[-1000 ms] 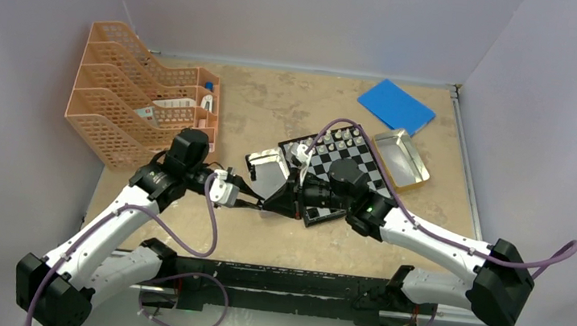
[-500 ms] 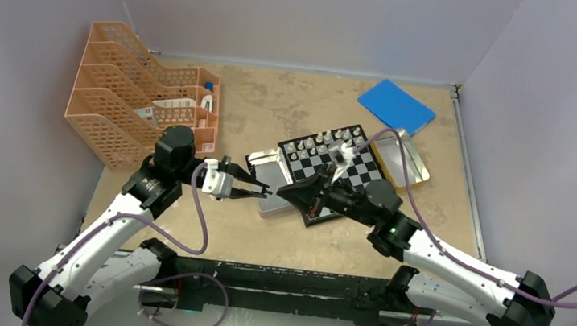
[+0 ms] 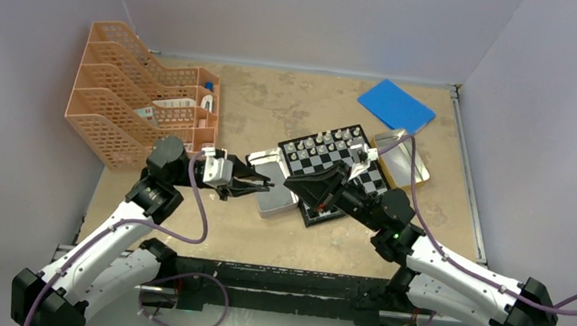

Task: Set up the chess pieces on the board
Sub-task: Place the chess piece on the chessboard.

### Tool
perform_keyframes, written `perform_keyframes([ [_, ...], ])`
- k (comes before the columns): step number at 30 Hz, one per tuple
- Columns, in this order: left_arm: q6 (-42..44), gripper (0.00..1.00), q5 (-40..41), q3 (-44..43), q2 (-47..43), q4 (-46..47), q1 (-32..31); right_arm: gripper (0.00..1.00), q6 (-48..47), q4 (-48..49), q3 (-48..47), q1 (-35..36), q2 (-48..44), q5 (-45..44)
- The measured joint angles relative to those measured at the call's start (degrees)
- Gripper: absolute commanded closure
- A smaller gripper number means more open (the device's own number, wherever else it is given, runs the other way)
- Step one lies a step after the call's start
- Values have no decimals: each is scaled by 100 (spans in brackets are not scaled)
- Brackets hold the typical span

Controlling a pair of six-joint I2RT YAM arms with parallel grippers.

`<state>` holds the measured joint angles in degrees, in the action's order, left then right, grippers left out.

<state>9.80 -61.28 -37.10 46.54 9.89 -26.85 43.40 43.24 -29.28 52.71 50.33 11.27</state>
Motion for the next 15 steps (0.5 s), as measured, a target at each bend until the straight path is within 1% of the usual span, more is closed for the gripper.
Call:
perform_keyframes([
  [3,-396,100,15,310,-138,544,0,69,59,85,0,0,46,22],
  [5,-544,100,7,361,-151,732,-2,67,90,85,-2,-2,111,35],
  [9,-739,100,-4,363,-157,1095,-2,70,164,37,-39,-2,297,63],
  [15,-833,100,-55,374,-157,1412,-26,71,297,96,-131,-2,555,302],
])
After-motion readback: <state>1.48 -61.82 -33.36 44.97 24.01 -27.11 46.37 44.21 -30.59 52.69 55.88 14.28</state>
